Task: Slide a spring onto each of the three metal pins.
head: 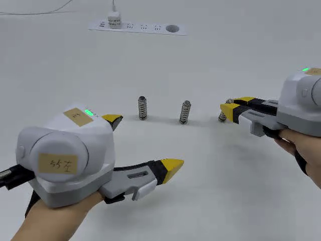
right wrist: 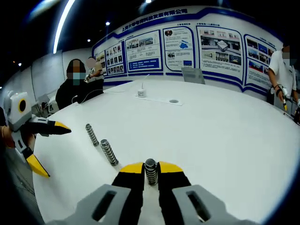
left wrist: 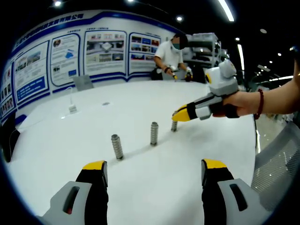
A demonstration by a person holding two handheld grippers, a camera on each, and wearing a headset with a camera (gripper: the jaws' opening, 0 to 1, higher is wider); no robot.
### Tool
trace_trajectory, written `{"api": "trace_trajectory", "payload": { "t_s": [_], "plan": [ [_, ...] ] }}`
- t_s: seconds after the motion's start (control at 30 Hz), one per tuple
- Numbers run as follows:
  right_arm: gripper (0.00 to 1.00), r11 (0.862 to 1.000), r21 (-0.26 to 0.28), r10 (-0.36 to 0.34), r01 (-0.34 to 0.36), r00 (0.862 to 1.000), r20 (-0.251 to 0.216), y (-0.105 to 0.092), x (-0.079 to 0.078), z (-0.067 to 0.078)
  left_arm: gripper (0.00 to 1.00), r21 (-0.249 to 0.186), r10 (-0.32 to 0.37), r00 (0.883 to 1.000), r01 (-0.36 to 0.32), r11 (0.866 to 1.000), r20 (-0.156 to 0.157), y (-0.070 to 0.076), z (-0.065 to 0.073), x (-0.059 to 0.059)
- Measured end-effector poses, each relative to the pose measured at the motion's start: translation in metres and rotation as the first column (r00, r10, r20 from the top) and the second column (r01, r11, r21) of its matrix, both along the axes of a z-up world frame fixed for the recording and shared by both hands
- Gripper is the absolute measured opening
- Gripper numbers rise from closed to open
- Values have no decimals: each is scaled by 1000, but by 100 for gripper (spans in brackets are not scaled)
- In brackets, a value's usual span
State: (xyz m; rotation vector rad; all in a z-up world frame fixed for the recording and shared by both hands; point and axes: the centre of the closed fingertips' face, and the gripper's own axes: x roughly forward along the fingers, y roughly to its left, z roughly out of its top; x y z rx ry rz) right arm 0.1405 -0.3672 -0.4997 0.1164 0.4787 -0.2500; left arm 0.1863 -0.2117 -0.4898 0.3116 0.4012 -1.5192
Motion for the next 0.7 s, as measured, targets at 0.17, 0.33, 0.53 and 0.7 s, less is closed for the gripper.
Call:
{"api": "trace_trajectory", "payload": {
  "t_s": [0.17,0.33,0.53,0.7],
  "plan": [
    [16,1000,12,0,0,1000,-6,2,-1,-1,84,1,2,1000,-2,1000,4,0,0,1],
    [24,999,36,-6,6,1000,2,6,-3,3,84,3,16,1000,-16,1000,4,2,1,4],
    [32,999,38,-8,8,1000,5,9,-8,10,84,15,26,1000,-26,1000,0,5,0,6],
    [41,999,33,-4,4,1000,4,14,-14,18,83,32,31,1000,-31,999,-5,7,1,6]
  ]
}}
